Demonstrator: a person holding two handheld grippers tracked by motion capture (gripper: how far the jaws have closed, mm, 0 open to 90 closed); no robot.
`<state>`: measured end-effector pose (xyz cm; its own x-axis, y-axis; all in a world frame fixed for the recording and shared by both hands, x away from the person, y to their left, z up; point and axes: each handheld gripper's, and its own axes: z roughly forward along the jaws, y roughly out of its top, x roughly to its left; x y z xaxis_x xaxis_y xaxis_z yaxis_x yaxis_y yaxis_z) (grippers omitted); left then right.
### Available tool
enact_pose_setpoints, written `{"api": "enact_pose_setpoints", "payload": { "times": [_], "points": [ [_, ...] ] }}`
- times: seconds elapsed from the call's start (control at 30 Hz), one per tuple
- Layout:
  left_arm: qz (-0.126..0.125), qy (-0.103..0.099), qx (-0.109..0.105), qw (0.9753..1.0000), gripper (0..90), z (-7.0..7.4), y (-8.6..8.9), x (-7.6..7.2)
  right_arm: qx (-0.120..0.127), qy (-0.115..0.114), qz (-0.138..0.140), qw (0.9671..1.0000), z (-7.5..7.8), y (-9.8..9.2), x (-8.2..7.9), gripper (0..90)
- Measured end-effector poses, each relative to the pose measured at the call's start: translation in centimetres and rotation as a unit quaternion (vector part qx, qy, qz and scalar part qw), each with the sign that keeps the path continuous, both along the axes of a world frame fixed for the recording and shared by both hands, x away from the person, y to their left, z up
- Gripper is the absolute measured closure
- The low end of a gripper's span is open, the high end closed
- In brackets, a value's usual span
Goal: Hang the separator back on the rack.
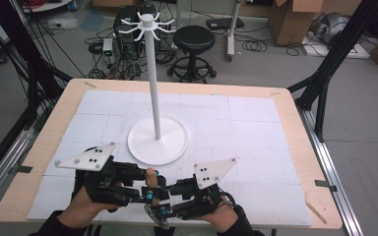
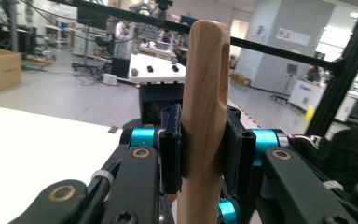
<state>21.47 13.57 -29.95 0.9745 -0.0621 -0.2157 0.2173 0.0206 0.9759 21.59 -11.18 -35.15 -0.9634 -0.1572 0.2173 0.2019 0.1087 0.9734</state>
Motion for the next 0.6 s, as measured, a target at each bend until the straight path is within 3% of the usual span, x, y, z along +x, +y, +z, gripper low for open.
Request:
{"api": "enact_pose_setpoints", "payload": {
  "times": [0.07,0.17,0.3,0.37,0.5,0.6],
  "points": [
    [0.026,-0.004,0.004,0.9997,71.3,0.16,0.0,-0.07,0.002,0.009,-0.009,0.9999,-0.01,-0.06,0.09,68.5],
    [0.076,-0.01,0.017,0.9969,71.5,0.32,-0.03,-0.03,0.004,0.011,-0.053,0.9986,0.03,-0.11,0.14,50.4],
    [0.134,-0.019,0.029,0.9904,71.5,0.49,-0.2,-0.03,-0.012,-0.014,-0.104,0.9944,0.03,-0.03,-0.03,45.8],
    [0.156,-0.023,0.033,0.987,71.5,0.59,-0.4,-0.18,-0.019,-0.025,-0.137,0.9901,0.02,0.02,-0.06,47.5],
    [0.184,-0.032,0.033,0.9819,71.5,0.89,-0.8,-0.59,-0.023,-0.036,-0.173,0.9839,0.07,-0.19,-0.09,57.8],
    [0.189,-0.033,0.028,0.981,71.5,1.08,-0.98,-0.65,-0.017,-0.039,-0.172,0.9842,0.17,-0.53,-0.11,71.7]
  ]
}}
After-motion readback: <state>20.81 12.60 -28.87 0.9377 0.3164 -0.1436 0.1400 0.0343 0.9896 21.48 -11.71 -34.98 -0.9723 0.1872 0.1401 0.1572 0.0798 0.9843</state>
